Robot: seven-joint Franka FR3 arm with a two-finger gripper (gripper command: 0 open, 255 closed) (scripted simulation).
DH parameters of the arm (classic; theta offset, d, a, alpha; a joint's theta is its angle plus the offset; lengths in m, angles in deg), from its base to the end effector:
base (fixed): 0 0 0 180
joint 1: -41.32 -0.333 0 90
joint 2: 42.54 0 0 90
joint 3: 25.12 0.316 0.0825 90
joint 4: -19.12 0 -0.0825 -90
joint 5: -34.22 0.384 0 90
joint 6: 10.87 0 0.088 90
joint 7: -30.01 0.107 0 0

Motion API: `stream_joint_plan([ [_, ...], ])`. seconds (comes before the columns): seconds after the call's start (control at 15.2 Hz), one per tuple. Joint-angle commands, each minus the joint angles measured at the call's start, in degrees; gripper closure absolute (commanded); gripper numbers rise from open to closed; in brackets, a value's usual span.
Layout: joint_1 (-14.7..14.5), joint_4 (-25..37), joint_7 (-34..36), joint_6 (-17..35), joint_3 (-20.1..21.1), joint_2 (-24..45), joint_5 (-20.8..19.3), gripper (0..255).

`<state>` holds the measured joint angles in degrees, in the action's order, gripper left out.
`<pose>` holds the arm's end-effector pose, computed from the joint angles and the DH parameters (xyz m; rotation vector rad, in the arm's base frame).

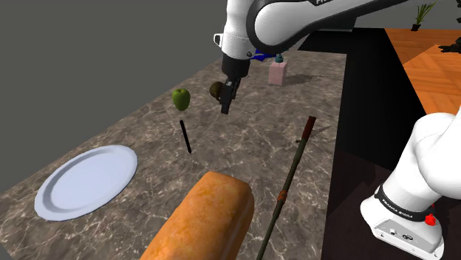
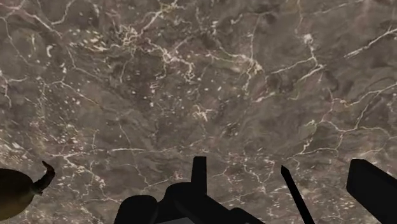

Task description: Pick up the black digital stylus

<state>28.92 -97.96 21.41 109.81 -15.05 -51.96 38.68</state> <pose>0.4876 0.2105 0.5346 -2.9550 -0.7719 -0.3349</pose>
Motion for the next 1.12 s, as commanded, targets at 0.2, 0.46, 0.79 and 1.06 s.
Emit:
stream_joint_plan([
  [0.2, -1.78, 7.82, 0.06, 3.58, 2.27, 7.77, -1.6, 0],
  [0.46, -3.42, 14.73, 0.25, 5.48, 3.87, 13.87, -3.59, 0],
  [0.79, -4.64, 18.0, 0.41, 7.74, 4.67, 17.81, -5.11, 0],
  [1.06, -4.65, 15.49, 0.45, 10.7, 4.64, 18.27, -5.26, 0],
])
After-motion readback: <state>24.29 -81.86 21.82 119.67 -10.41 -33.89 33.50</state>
